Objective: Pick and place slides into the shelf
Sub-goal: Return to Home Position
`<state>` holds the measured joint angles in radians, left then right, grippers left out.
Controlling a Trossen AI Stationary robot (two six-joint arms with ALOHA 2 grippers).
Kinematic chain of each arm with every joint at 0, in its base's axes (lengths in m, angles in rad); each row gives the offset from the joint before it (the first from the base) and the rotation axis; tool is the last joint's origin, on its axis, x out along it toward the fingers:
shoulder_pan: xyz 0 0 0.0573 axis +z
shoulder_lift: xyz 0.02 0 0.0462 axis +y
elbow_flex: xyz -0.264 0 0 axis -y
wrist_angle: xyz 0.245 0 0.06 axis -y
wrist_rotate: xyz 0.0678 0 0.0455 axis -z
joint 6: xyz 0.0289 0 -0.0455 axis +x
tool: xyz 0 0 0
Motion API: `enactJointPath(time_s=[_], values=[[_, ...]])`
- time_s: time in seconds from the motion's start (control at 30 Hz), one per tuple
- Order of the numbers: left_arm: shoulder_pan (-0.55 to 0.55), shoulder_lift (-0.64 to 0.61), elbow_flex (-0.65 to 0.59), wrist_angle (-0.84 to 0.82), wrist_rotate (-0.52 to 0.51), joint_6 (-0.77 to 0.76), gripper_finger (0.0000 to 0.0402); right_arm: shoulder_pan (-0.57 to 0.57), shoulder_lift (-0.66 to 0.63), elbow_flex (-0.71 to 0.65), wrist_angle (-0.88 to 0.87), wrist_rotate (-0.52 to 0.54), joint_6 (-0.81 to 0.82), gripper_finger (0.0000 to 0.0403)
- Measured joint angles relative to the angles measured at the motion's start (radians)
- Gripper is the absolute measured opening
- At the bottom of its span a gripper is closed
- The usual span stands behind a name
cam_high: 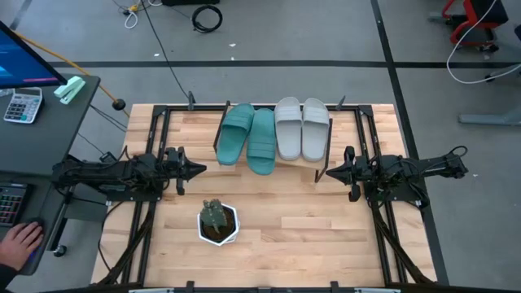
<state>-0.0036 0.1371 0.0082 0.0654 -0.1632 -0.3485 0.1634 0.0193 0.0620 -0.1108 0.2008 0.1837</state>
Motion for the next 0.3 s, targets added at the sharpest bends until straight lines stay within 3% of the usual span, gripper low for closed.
enactJointPath(time_s=[0.3], values=[[0.0, 0.0, 0.0, 0.0, 0.0, 0.0, 0.004, 0.0, 0.0, 0.0, 0.0, 0.0, 0.0, 0.0018]])
